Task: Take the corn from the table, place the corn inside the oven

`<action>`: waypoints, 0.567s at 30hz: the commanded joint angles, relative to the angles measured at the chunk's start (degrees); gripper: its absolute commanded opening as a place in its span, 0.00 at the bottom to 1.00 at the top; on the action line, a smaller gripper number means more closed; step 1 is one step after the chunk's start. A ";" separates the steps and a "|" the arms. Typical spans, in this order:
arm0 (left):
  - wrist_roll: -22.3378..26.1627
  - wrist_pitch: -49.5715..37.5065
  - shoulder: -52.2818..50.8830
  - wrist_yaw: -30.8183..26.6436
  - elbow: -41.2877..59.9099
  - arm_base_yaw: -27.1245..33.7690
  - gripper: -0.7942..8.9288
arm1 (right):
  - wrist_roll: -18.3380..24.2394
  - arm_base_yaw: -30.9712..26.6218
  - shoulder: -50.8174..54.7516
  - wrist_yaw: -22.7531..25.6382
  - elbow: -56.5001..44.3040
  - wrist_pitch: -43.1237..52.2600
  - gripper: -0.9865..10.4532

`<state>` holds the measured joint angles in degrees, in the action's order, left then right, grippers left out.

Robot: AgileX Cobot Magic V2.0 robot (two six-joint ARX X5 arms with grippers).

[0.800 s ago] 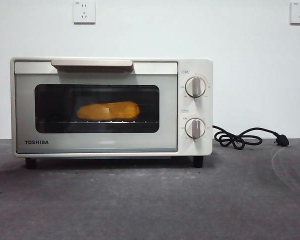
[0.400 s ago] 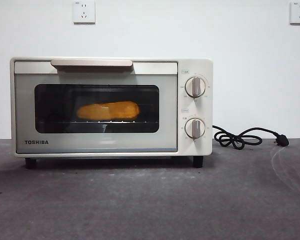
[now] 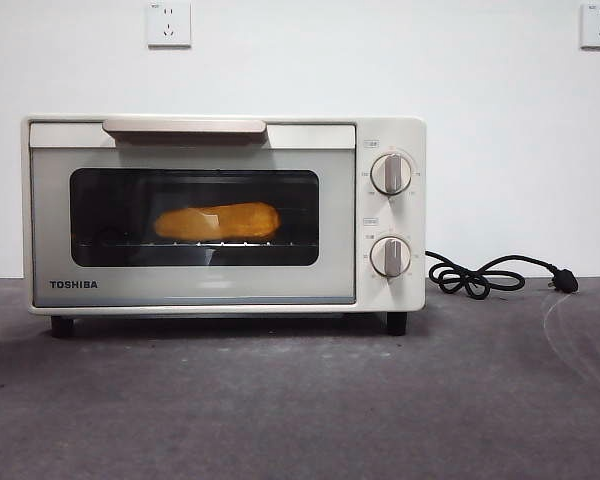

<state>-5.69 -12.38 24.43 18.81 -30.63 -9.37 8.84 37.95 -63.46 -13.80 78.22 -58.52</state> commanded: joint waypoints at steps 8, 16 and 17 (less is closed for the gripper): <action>-2.95 -8.09 -13.60 -13.42 23.43 2.05 0.08 | 0.22 0.11 -0.13 -0.04 0.00 0.26 0.09; -3.23 -7.78 -19.80 -14.14 30.10 4.07 0.08 | 0.22 0.11 -0.13 -0.04 0.00 0.26 0.09; -2.99 -5.99 -20.48 -14.14 30.10 4.09 0.08 | 0.22 0.11 -0.13 -0.04 0.00 0.26 0.09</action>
<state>-8.60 -18.76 4.43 4.86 -1.15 -5.45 8.84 37.95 -63.46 -13.80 78.22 -58.52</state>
